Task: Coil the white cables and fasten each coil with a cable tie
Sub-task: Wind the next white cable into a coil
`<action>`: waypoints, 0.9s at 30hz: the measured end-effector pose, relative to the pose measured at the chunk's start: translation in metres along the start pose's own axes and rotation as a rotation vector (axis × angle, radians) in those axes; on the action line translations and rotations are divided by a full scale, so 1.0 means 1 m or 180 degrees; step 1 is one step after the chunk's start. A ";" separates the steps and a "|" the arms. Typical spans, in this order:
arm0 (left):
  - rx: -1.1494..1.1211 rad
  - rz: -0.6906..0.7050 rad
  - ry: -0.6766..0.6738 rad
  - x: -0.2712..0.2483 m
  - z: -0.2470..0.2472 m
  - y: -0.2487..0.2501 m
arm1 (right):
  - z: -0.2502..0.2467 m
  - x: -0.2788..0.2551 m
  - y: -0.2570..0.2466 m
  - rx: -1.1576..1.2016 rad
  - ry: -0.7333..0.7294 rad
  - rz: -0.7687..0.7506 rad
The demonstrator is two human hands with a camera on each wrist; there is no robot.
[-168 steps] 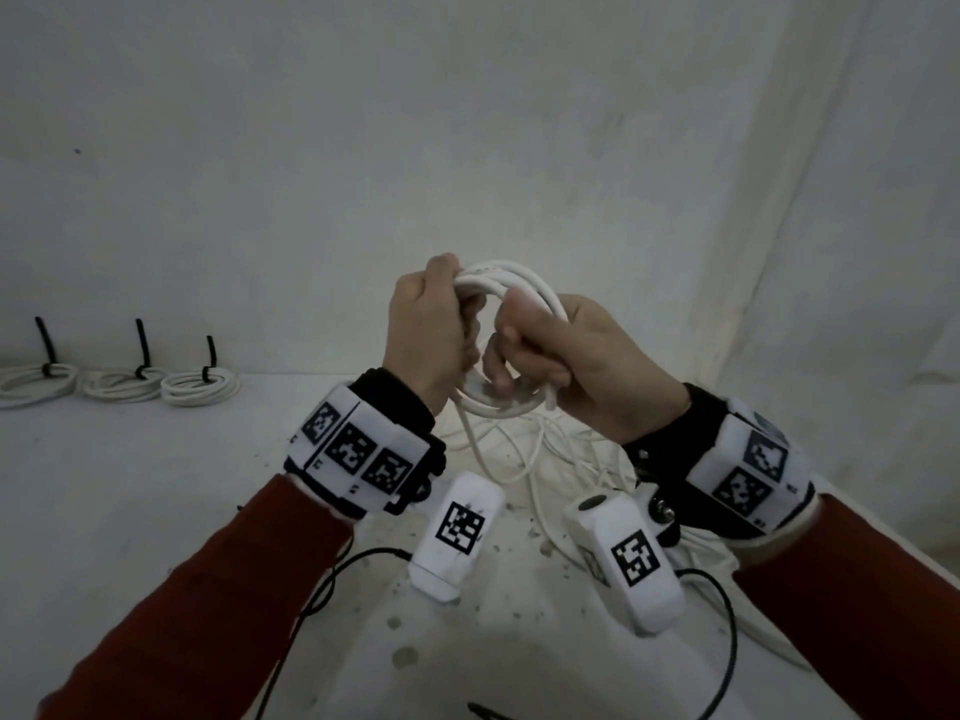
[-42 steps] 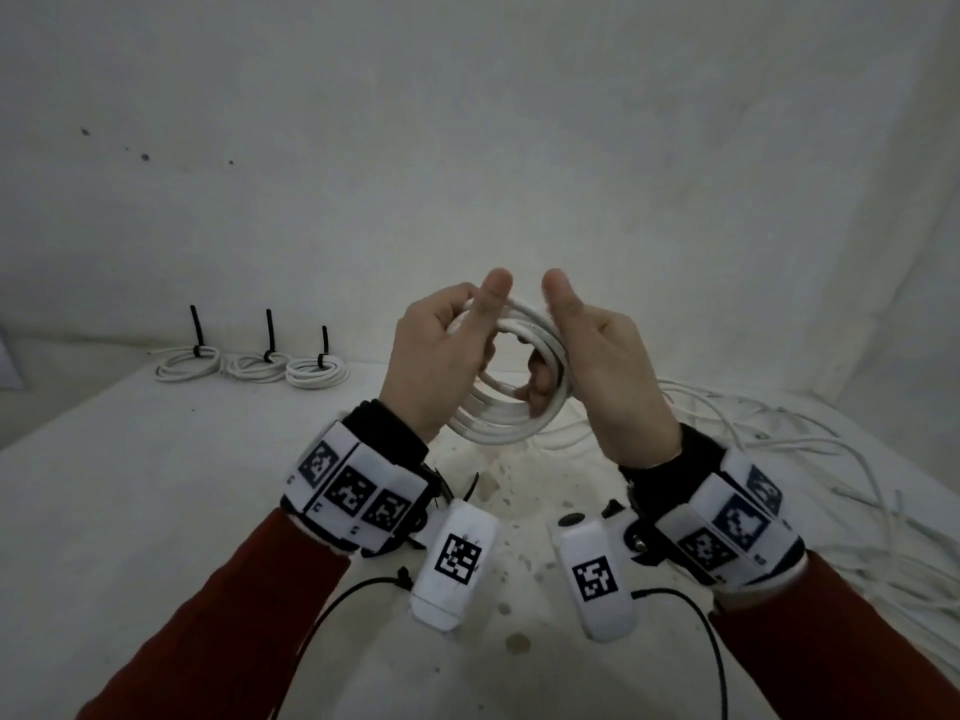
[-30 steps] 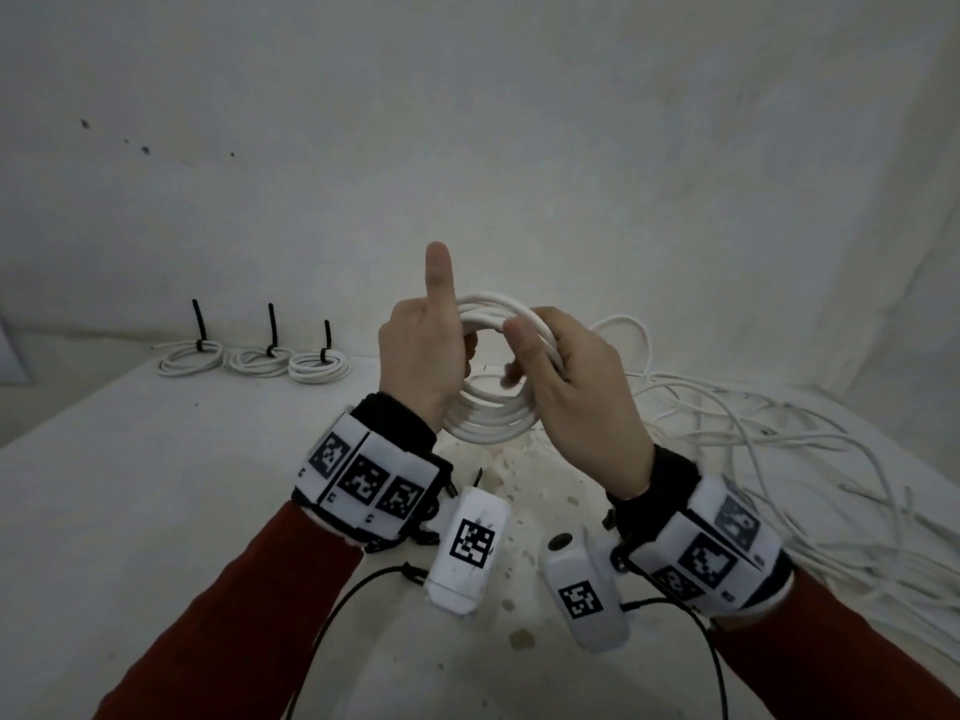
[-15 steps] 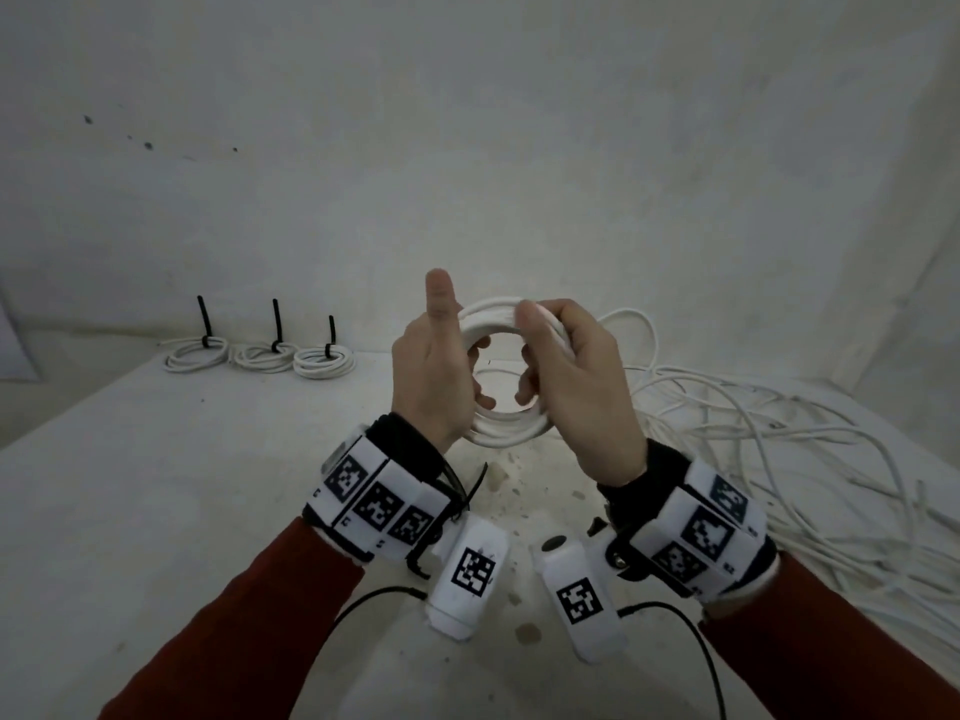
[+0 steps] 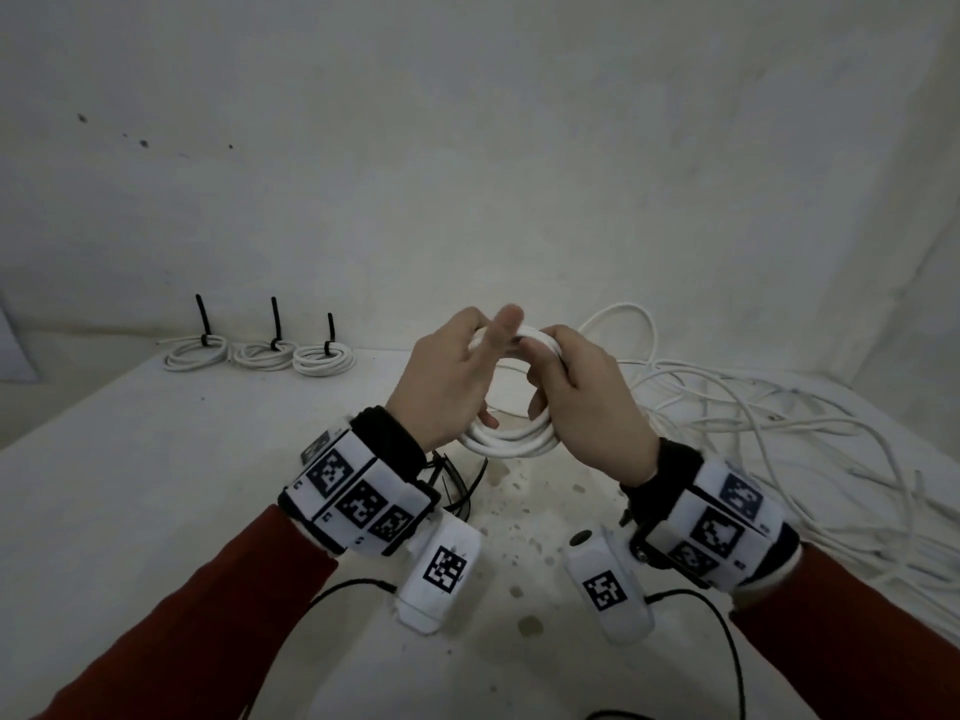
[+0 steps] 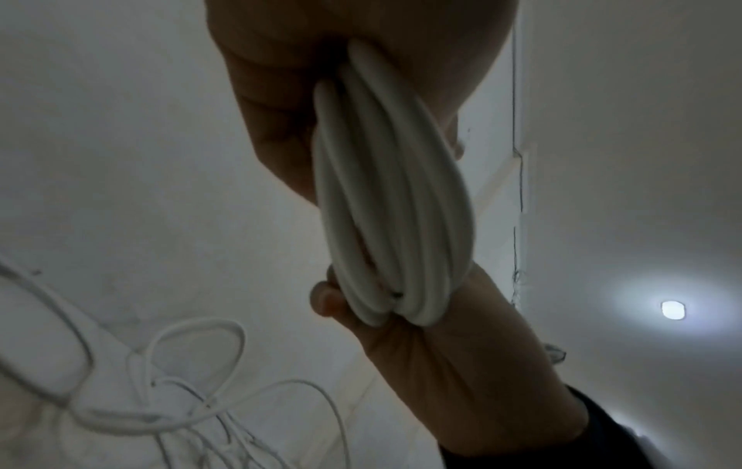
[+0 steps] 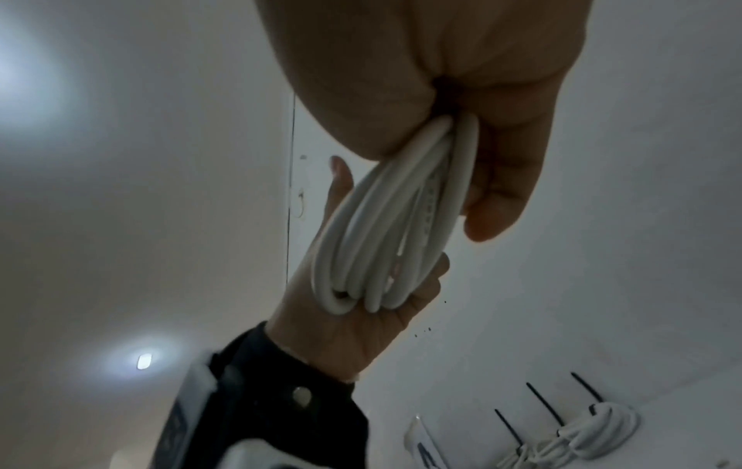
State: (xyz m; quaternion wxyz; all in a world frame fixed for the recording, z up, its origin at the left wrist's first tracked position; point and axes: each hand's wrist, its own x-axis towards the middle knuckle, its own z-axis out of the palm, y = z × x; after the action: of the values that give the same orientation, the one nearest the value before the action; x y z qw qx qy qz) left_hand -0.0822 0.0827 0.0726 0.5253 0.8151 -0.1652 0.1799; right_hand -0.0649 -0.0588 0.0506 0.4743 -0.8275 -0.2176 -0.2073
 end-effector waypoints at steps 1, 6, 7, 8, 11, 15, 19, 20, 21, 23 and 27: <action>0.0190 0.0102 -0.0071 0.003 -0.002 -0.004 | 0.001 0.000 -0.001 0.0209 -0.0026 0.0143; 0.2065 0.0981 0.0192 0.011 -0.010 -0.030 | 0.001 0.003 -0.003 0.0988 -0.0237 0.0376; 0.2536 0.1092 0.0334 0.011 -0.012 -0.031 | 0.002 0.004 -0.001 0.0923 -0.0242 0.0335; 0.2926 0.1196 0.0450 0.010 -0.014 -0.031 | 0.004 0.004 0.000 0.0854 -0.0220 0.0302; 0.3556 0.1534 0.0699 0.010 -0.018 -0.028 | 0.010 0.009 0.003 0.0585 -0.0028 0.0177; 0.2521 0.1135 0.0354 0.013 -0.014 -0.021 | 0.012 0.015 -0.003 0.0182 0.0206 -0.0066; -0.0237 -0.0161 -0.0117 0.010 -0.013 -0.013 | 0.017 0.017 -0.007 -0.0113 0.0400 -0.0337; -0.0519 -0.0286 -0.0122 0.009 -0.013 -0.014 | 0.018 0.016 -0.007 -0.0167 0.0454 -0.0419; -0.0734 -0.0385 -0.0145 0.008 -0.013 -0.015 | 0.019 0.016 -0.007 -0.0197 0.0499 -0.0491; -0.1105 -0.0629 -0.0199 0.007 -0.013 -0.019 | 0.022 0.015 -0.007 -0.0206 0.0526 -0.0575; -0.1925 -0.1133 -0.0581 0.007 -0.015 -0.033 | 0.028 0.015 0.000 -0.0050 0.0273 -0.0508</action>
State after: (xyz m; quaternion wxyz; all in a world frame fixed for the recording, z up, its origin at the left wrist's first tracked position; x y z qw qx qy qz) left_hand -0.0629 0.1089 0.0554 0.7488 0.6516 -0.1127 -0.0448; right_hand -0.0491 -0.0315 0.0457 0.4586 -0.8016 -0.2607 -0.2814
